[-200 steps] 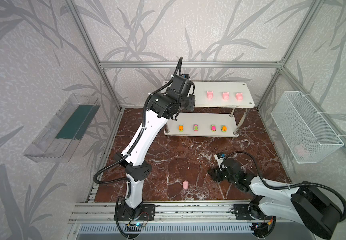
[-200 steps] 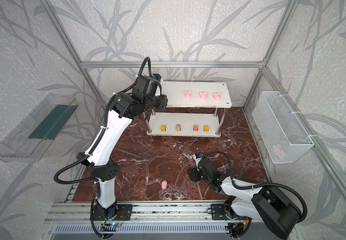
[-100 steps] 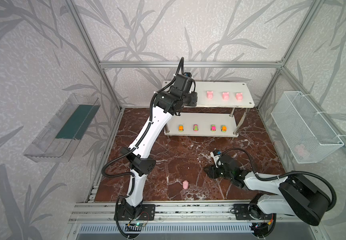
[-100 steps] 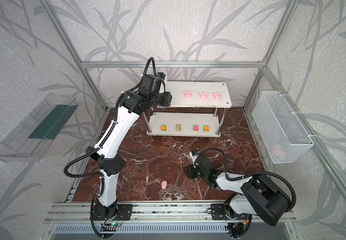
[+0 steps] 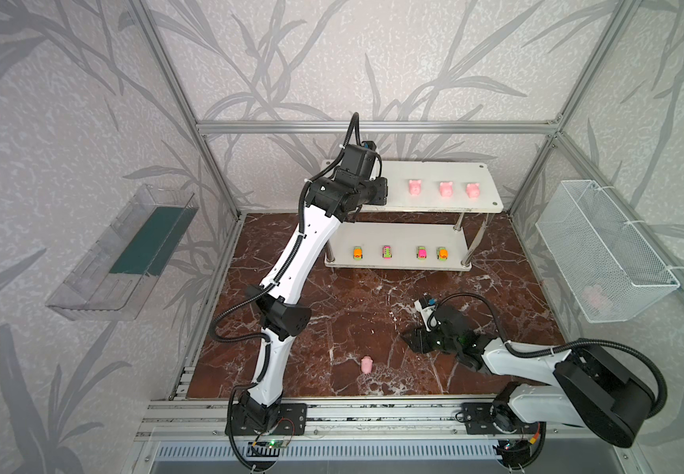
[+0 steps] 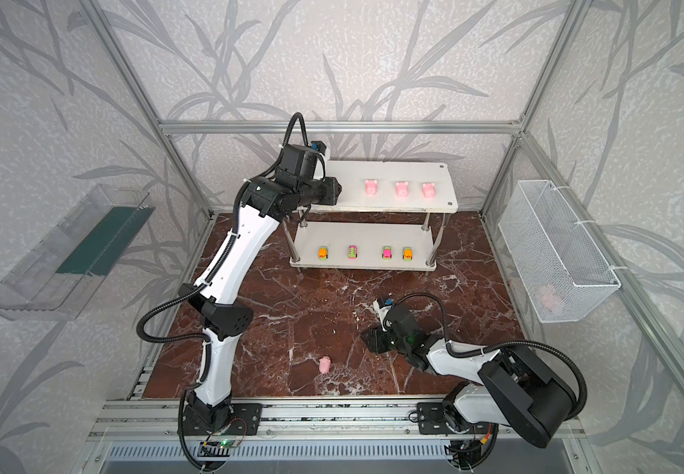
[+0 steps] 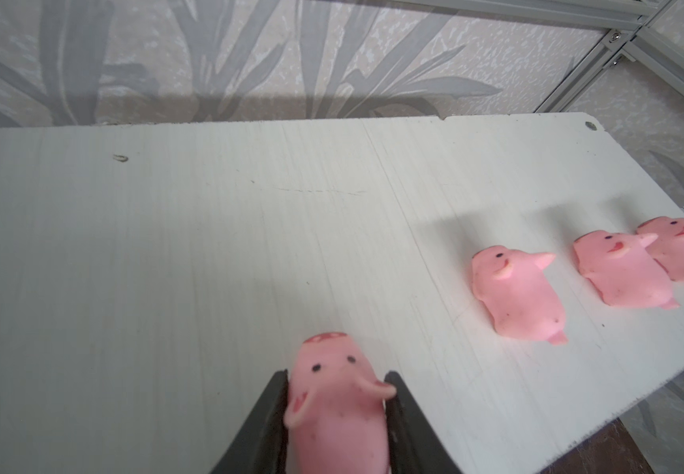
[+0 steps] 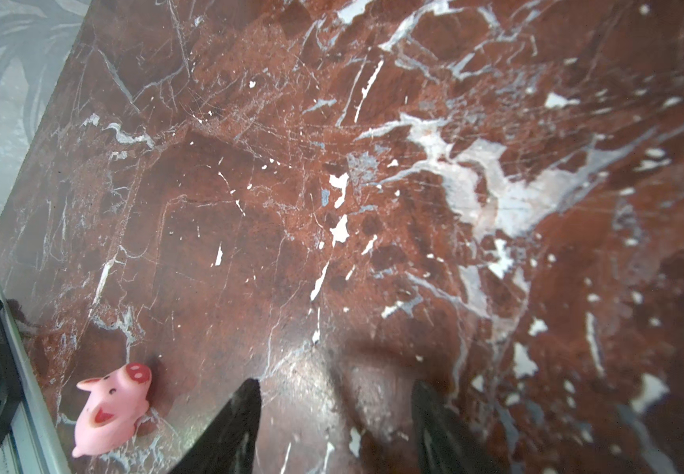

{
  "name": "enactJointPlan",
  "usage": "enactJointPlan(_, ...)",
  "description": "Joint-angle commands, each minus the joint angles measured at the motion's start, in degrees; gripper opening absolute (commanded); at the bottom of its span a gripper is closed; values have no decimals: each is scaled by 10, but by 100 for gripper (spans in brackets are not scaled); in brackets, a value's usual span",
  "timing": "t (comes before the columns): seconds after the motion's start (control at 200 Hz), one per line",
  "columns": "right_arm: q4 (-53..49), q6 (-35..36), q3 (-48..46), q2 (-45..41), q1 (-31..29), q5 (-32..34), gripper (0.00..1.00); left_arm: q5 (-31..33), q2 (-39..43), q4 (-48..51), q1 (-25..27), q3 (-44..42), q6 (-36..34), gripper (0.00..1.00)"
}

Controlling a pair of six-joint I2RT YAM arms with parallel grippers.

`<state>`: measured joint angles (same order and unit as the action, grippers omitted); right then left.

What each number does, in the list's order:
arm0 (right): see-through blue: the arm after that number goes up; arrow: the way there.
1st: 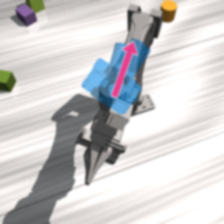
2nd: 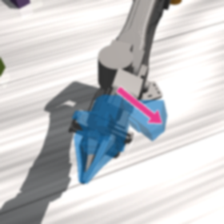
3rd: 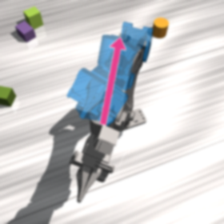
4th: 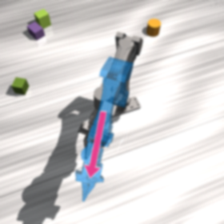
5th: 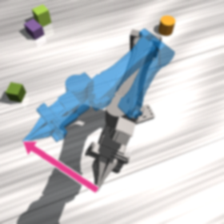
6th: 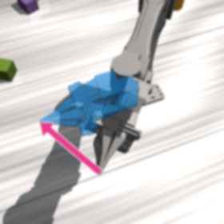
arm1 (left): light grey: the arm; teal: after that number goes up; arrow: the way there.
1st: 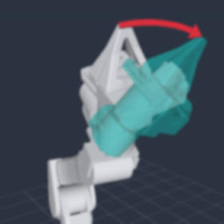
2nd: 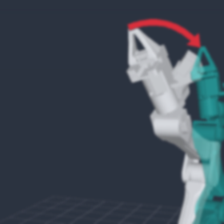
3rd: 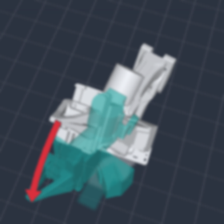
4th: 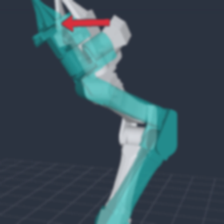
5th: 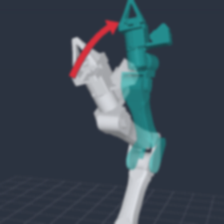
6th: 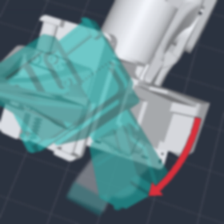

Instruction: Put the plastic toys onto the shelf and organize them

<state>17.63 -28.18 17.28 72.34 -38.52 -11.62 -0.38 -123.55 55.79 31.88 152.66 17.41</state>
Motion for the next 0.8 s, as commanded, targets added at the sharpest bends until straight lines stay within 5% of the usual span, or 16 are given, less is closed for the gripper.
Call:
enactJointPlan(0.0,-84,20,9,-56,1,23,60,-15,-10,0,-2,16,-10,39)
enactJointPlan(0.28,-142,36,15,-146,1,60,60,-18,-17,-8,-2,12,-5,40)
enactJointPlan(0.795,-139,30,21,-132,1,57,60,-3,-17,-52,0,-16,28,36)
